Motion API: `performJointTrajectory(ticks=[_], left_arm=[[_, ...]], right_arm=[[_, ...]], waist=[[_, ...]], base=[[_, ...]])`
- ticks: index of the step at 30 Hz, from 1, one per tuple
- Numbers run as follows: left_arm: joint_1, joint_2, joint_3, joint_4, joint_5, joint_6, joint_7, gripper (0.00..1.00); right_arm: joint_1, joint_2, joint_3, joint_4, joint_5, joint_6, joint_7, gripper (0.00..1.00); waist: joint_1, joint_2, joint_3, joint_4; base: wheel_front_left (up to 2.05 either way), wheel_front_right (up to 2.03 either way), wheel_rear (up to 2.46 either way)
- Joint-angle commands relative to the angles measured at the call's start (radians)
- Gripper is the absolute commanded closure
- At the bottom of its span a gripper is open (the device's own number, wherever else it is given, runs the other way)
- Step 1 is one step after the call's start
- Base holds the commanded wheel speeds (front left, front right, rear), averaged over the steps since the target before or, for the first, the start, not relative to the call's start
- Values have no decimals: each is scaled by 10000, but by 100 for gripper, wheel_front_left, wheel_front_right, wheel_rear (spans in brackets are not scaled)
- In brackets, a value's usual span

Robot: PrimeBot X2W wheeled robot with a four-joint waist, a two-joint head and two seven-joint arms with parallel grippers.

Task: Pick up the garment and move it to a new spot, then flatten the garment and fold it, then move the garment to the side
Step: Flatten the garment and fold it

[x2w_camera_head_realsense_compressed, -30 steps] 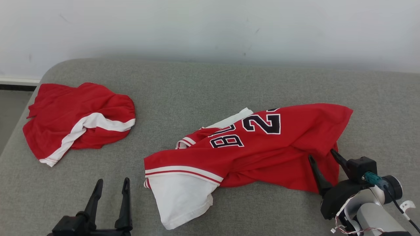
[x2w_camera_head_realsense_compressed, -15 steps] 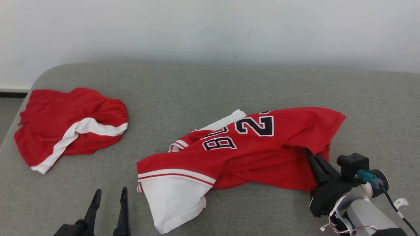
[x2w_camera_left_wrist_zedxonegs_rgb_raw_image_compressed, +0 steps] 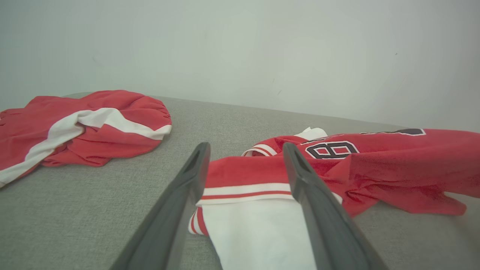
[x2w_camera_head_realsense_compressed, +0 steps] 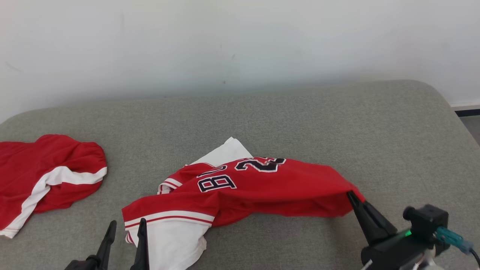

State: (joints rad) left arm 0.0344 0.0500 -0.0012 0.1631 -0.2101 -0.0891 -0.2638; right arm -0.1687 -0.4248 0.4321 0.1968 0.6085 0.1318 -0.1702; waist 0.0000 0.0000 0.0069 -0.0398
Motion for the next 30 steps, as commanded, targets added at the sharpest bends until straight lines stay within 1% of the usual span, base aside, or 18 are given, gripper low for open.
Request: performJointTrajectory(ticks=[1, 7, 10, 14, 16, 25, 30], left_arm=[[108, 6, 28, -12, 28, -21, -10, 0], [161, 6, 114, -46, 32, -30, -10, 0], [193, 6, 86, -69, 13, 41, -10, 0], [134, 6, -6, -92, -3, 100, -10, 0], [67, 10, 32, -61, 14, 59, -10, 0], [60, 6, 180, 61, 105, -63, -10, 0], [278, 6, 93, -55, 57, 68, -10, 0]], right_arm=[[408, -21, -172, -420, 156, -23, 182, 100], [1935, 184, -1101, -2480, 583, -23, 1185, 100], [2369, 313, -1427, -3077, 691, -23, 1734, 100], [2658, 410, -1764, -3409, 624, -23, 2183, 100], [2743, 454, -1824, -3449, 671, -23, 2356, 100], [2921, 273, -1411, -3831, 1279, -23, 3062, 100], [3305, -22, -1189, -4212, 1784, -23, 3741, 100]], waist=[[0, 0, -37, -64], [0, 0, 25, -62], [0, 0, 52, -48], [0, 0, 67, 58], [0, 0, 62, 131], [0, 0, 10, 416], [0, 0, -46, 454]], base=[[0, 0, 0], [0, 0, 0], [0, 0, 0], [0, 0, 0], [0, 0, 0], [0, 0, 0], [0, 0, 0]])
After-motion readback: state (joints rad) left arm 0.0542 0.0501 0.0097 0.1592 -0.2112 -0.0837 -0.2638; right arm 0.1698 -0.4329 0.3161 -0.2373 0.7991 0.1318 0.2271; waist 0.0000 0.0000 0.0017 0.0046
